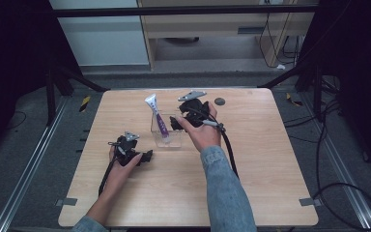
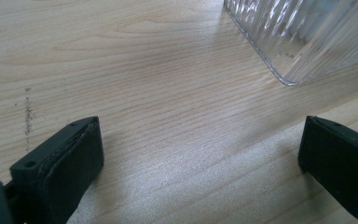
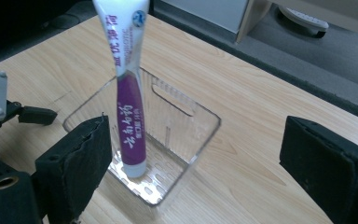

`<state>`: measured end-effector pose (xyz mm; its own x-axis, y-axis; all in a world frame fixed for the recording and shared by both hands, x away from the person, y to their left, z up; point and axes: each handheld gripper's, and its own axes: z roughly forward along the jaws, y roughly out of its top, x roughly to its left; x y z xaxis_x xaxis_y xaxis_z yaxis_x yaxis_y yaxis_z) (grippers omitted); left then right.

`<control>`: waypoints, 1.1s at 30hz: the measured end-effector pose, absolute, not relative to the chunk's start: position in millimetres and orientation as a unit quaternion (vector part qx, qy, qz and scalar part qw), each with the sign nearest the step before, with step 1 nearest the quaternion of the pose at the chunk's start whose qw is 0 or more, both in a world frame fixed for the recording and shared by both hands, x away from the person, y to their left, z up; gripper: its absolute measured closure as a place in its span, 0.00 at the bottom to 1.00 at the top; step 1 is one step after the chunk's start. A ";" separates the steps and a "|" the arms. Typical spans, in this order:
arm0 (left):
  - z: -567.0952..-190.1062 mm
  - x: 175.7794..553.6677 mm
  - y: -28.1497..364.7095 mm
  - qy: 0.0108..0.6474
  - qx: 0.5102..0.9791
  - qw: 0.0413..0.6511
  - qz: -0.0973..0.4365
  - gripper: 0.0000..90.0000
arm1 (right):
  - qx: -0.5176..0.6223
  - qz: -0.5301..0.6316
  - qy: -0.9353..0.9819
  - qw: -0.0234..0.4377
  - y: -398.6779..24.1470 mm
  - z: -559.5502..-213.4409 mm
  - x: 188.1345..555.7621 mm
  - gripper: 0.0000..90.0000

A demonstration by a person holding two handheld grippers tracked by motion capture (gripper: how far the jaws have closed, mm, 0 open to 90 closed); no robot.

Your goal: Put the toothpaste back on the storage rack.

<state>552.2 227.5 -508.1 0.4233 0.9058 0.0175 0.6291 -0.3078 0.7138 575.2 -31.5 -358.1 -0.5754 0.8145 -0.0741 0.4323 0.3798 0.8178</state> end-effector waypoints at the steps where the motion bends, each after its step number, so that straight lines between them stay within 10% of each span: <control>1: -508.0 552.3 227.4 0.492 0.780 0.322 0.215 0.00 | 0.398 0.393 0.793 0.243 -38.1 -357.8 573.2 0.10; 33: -507.9 552.5 227.4 0.494 0.779 0.321 0.214 0.00 | 0.448 0.342 0.778 0.277 -132.7 -402.4 555.3 0.15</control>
<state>552.5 227.4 -507.9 0.4209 0.9069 0.0175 0.6319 -0.3070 0.7117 555.3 -132.7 -402.4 -0.4446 0.8872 -0.1234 0.5081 0.3633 0.7809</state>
